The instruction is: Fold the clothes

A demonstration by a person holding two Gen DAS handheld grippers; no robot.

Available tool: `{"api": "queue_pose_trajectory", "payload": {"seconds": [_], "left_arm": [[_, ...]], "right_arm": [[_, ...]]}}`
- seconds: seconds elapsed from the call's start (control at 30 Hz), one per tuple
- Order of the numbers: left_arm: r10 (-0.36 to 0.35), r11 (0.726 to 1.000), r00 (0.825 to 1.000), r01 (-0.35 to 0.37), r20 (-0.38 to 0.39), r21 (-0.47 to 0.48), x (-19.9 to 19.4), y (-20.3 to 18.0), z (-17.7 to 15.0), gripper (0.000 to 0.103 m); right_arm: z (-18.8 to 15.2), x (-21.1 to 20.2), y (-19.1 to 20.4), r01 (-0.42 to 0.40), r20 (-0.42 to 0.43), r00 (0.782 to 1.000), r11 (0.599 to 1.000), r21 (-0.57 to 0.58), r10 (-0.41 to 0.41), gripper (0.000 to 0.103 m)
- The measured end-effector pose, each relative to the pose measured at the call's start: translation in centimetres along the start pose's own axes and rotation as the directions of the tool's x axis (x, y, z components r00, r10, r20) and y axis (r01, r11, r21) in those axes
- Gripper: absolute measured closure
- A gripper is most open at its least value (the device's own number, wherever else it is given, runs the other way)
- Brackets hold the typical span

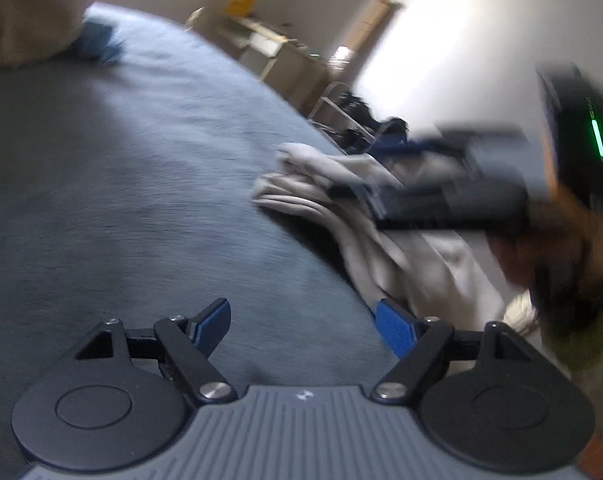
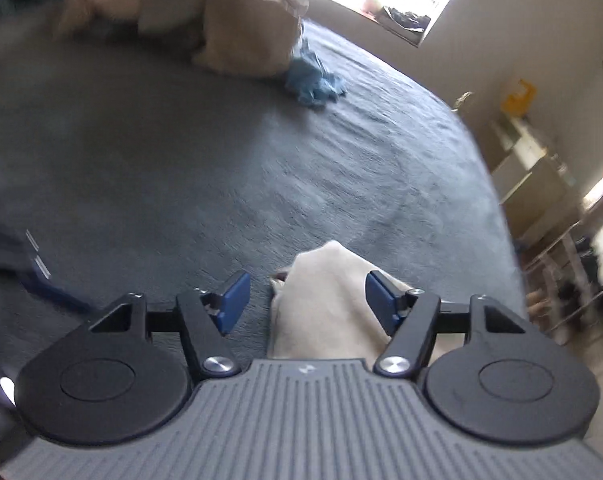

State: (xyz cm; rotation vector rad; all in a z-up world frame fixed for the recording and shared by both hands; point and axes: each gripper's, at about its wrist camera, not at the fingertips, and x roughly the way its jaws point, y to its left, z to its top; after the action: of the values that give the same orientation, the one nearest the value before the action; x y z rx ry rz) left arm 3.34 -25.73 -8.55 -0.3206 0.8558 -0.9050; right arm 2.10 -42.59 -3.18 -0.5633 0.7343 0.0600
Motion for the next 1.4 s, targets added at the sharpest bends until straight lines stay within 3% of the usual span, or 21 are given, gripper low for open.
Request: {"api": "queue_pose_trajectory", "payload": {"seconds": [0.1,0.2,0.33,0.47,0.7,0.8,0.87,0.93,1.07,1.23,1.33,1.4], "left_arm": [[-0.084,0.981,0.995,0.074,-0.051,-0.181,2.2,3.6,3.0,0.022],[-0.186,0.928,0.979,0.149,-0.08,-0.343,5.6,6.2,5.8,0.021],[-0.269,0.861,0.96,0.201,-0.082,-0.466,10.1,7.6,8.3,0.019],[-0.316,0.814,0.947,0.243,-0.051,-0.528,13.0,7.9,9.4,0.016],[-0.282,0.858,0.954,0.2,-0.107,-0.474,16.3,6.5,10.9,0.016],[-0.253,0.876,0.961,0.176,-0.116,-0.448,16.5,6.0,11.7,0.028],[-0.257,0.878,0.959,0.18,-0.118,-0.444,16.6,5.8,12.1,0.038],[-0.264,0.883,0.958,0.192,-0.115,-0.428,16.7,5.3,12.7,0.041],[-0.286,0.893,0.953,0.229,-0.097,-0.387,16.8,4.1,14.5,0.044],[-0.297,0.898,0.951,0.247,-0.086,-0.364,17.1,3.8,15.8,0.044],[-0.272,0.899,0.955,0.208,-0.118,-0.386,18.1,5.4,15.0,0.044],[-0.285,0.882,0.951,0.212,-0.12,-0.42,18.5,6.3,14.5,0.045]], "right_arm": [[-1.2,0.2,2.0,0.077,-0.025,0.997,0.996,-0.05,-0.079,0.032],[-2.6,0.3,5.1,0.16,-0.021,0.986,0.978,-0.135,-0.164,0.028],[-4.5,2.0,8.3,0.322,0.007,0.942,0.897,-0.302,-0.336,0.024],[-5.5,3.6,9.3,0.37,0.007,0.919,0.859,-0.354,-0.393,0.023],[-6.0,4.2,8.7,0.451,0.021,0.882,0.83,-0.328,-0.471,0.026],[-6.2,4.2,8.3,0.479,0.01,0.865,0.821,-0.312,-0.501,0.05],[-6.4,3.8,7.7,0.481,0.0,0.867,0.836,-0.263,-0.499,0.055],[-6.6,3.3,7.3,0.493,0.003,0.862,0.839,-0.229,-0.506,0.064],[-6.4,2.5,6.7,0.541,0.026,0.838,0.825,-0.165,-0.545,0.066],[-6.3,3.2,7.0,0.599,0.049,0.797,0.78,-0.182,-0.601,0.066],[-7.0,4.5,7.7,0.592,0.05,0.798,0.766,-0.253,-0.6,0.066],[-7.4,4.8,7.9,0.584,0.055,0.8,0.754,-0.302,-0.598,0.066]]}}
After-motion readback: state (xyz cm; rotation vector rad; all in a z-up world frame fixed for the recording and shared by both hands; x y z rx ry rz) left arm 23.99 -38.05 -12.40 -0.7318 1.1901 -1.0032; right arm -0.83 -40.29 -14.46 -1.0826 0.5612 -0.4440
